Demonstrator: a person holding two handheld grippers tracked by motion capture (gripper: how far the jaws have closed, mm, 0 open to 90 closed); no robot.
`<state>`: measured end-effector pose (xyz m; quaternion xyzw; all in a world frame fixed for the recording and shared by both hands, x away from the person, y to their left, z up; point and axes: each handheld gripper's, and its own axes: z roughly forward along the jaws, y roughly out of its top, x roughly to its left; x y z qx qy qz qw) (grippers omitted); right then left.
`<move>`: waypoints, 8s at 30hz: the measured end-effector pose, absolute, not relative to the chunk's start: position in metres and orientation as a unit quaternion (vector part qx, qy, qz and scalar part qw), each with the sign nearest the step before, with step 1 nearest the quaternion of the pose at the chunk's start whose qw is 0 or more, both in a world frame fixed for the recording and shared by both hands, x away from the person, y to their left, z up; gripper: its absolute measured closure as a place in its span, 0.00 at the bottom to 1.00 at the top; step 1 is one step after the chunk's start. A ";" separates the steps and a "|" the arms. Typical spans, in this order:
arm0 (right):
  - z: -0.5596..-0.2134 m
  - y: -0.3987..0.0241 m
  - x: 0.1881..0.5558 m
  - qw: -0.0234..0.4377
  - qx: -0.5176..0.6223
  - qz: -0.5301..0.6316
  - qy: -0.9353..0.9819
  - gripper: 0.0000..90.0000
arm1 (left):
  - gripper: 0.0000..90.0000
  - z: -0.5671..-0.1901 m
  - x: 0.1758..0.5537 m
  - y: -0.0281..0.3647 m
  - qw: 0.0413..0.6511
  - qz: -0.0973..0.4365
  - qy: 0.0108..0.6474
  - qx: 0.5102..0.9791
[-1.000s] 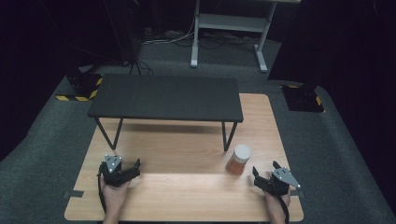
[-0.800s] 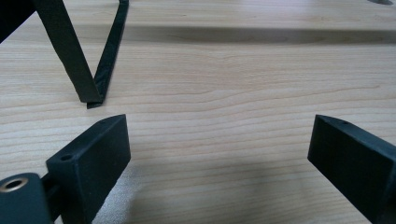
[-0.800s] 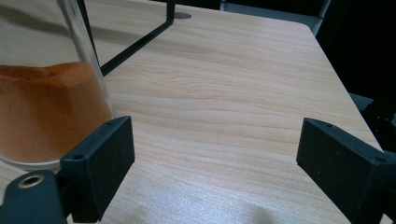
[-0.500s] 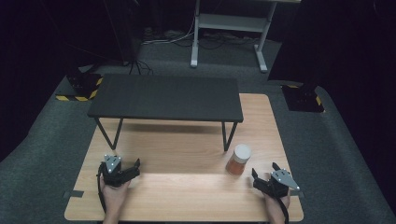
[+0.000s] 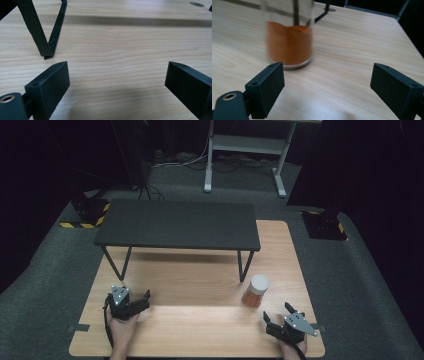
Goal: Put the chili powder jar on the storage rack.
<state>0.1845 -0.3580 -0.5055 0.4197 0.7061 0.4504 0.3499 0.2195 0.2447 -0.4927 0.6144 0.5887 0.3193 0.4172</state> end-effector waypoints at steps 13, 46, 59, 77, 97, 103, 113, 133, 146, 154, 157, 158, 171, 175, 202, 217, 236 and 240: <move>-0.502 -0.354 0.181 0.314 0.395 0.476 0.720 0.11 | 0.07 -0.493 0.219 0.245 0.419 0.319 0.588 0.614; -0.463 -0.328 0.256 0.282 0.393 0.499 0.719 0.11 | 0.07 -0.493 0.220 0.245 0.417 0.319 0.589 0.615; -0.466 -0.327 0.265 0.277 0.391 0.503 0.719 0.29 | 0.07 -0.493 0.220 0.245 0.416 0.319 0.589 0.615; -0.470 -0.330 0.263 0.284 0.379 0.506 0.721 0.37 | 0.07 -0.492 0.221 0.243 0.413 0.320 0.588 0.617; -0.429 -0.343 0.262 0.274 0.336 0.527 0.731 0.37 | 0.07 -0.492 0.221 0.242 0.410 0.322 0.588 0.619; -0.408 -0.344 0.268 0.266 0.315 0.540 0.734 0.37 | 0.07 -0.492 0.221 0.242 0.411 0.322 0.588 0.618; -0.354 -0.344 0.289 0.244 0.262 0.576 0.735 0.37 | 0.07 -0.493 0.221 0.242 0.412 0.322 0.588 0.617; -0.263 -0.274 0.358 0.271 0.255 0.561 0.739 0.37 | 0.07 -0.493 0.220 0.243 0.416 0.323 0.588 0.614; -0.267 -0.240 0.387 0.261 0.290 0.545 0.742 0.37 | 0.07 -0.493 0.220 0.243 0.417 0.323 0.588 0.613; -0.270 -0.246 0.393 0.242 0.307 0.557 0.733 0.37 | 0.07 -0.493 0.220 0.242 0.415 0.323 0.589 0.614; -0.270 -0.246 0.393 0.240 0.308 0.557 0.733 0.37 | 0.07 -0.493 0.220 0.242 0.414 0.323 0.588 0.615; -0.270 -0.246 0.394 0.238 0.311 0.558 0.732 0.37 | 0.07 -0.493 0.221 0.242 0.413 0.323 0.588 0.615; -0.272 -0.256 0.380 0.239 0.326 0.562 0.722 0.12 | 0.07 -0.493 0.220 0.244 0.418 0.321 0.588 0.614; -0.281 -0.271 0.367 0.246 0.328 0.561 0.719 0.11 | 0.07 -0.493 0.220 0.244 0.418 0.320 0.587 0.615; -0.479 -0.395 0.233 0.270 0.437 0.548 0.660 0.12 | 0.07 -0.492 0.221 0.243 0.413 0.318 0.583 0.623; -0.510 -0.384 0.226 0.288 0.443 0.525 0.667 0.13 | 0.07 -0.492 0.221 0.241 0.409 0.321 0.585 0.622; -0.508 -0.369 0.226 0.318 0.431 0.487 0.690 0.13 | 0.07 -0.491 0.222 0.240 0.405 0.322 0.585 0.625; -0.507 -0.367 0.225 0.320 0.432 0.484 0.690 0.14 | 0.07 -0.491 0.222 0.240 0.405 0.322 0.584 0.625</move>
